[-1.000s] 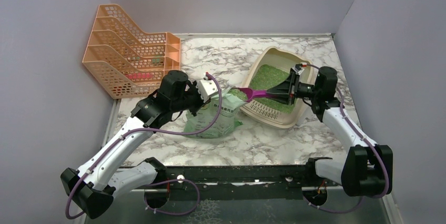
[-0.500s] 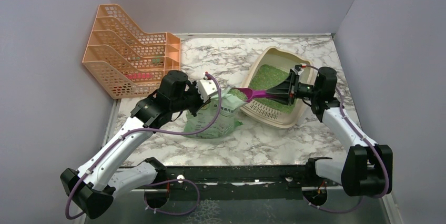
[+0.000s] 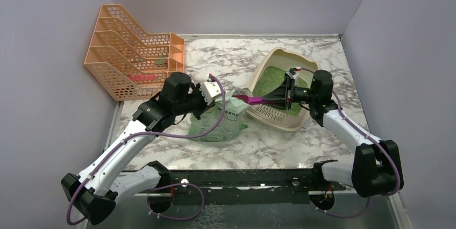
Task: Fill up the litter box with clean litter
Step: 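Scoop the cat litter from the cat litter bag.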
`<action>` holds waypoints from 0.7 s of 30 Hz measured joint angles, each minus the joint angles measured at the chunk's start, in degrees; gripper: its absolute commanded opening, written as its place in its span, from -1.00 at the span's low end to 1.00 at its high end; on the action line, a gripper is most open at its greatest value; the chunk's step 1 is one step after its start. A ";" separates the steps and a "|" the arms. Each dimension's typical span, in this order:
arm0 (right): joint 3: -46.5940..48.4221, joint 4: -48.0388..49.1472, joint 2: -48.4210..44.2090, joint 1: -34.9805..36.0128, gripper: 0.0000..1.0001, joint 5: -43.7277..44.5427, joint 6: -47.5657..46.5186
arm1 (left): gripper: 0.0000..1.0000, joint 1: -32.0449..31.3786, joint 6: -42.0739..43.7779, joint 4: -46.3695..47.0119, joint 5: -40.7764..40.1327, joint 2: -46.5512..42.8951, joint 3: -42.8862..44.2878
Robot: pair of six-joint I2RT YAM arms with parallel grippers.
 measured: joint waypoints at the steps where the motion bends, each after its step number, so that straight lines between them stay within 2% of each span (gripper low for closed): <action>1: 0.00 0.04 0.42 0.55 -0.98 0.00 0.04 | -1.00 0.00 -0.04 -0.13 0.09 -0.09 0.00; 6: 0.00 -0.76 -0.42 -2.93 -0.98 -0.20 -0.59 | -1.00 0.02 -0.24 -0.20 0.15 -0.26 0.00; 21: -2.05 1.01 -1.01 -4.42 -0.99 -0.44 1.60 | -1.00 0.11 -0.24 -0.22 0.17 -0.31 0.00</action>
